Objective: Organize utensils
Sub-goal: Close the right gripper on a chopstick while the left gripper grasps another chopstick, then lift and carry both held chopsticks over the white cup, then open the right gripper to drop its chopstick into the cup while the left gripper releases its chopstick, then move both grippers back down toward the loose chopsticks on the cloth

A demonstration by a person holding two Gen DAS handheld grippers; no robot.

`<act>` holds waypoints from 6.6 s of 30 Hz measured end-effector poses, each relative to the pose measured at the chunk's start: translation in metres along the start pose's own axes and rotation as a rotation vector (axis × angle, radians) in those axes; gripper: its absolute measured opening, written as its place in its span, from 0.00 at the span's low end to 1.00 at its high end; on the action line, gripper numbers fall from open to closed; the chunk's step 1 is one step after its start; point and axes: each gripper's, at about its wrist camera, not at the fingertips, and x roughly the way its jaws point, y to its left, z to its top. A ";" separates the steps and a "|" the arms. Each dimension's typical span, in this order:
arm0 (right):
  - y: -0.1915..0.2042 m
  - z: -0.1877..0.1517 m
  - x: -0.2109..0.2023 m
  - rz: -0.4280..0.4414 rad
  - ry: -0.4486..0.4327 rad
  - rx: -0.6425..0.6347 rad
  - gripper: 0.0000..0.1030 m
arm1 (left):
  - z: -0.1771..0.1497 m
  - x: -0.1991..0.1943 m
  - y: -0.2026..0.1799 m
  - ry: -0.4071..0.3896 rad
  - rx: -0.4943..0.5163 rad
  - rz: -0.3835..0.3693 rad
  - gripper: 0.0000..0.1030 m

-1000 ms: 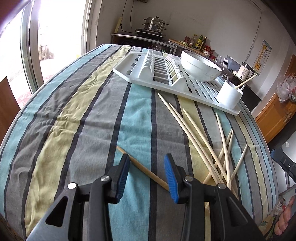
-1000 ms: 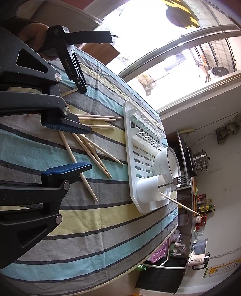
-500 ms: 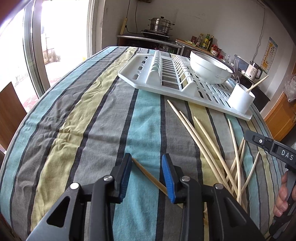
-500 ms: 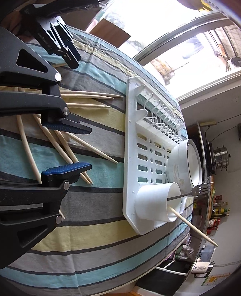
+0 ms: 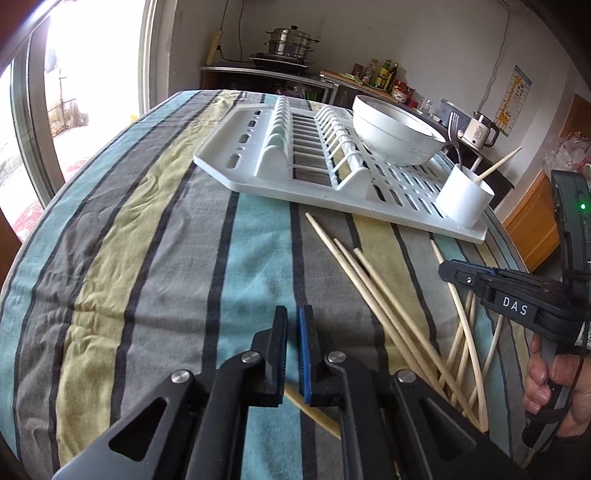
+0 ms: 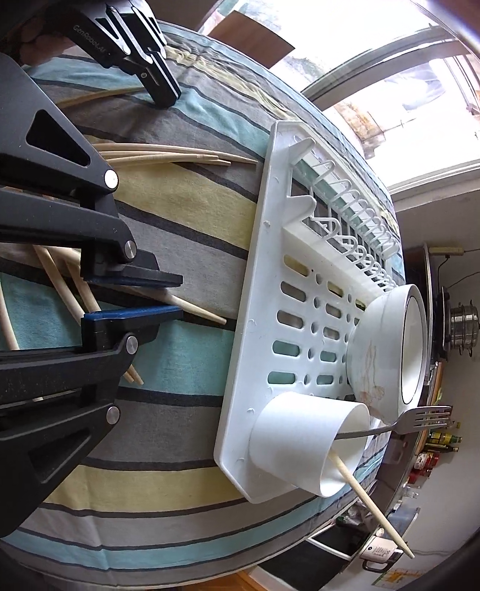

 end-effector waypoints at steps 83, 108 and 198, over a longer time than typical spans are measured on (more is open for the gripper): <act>-0.043 0.005 -0.182 0.091 -0.442 0.033 0.04 | 0.087 -0.130 -0.098 -0.292 0.212 -0.138 0.04; -0.100 0.096 -0.183 0.022 -0.544 0.106 0.04 | 0.210 -0.067 -0.194 -0.362 0.239 -0.292 0.04; -0.043 -0.099 -0.173 0.119 -0.415 0.114 0.24 | -0.033 -0.114 -0.046 -0.234 0.066 -0.118 0.25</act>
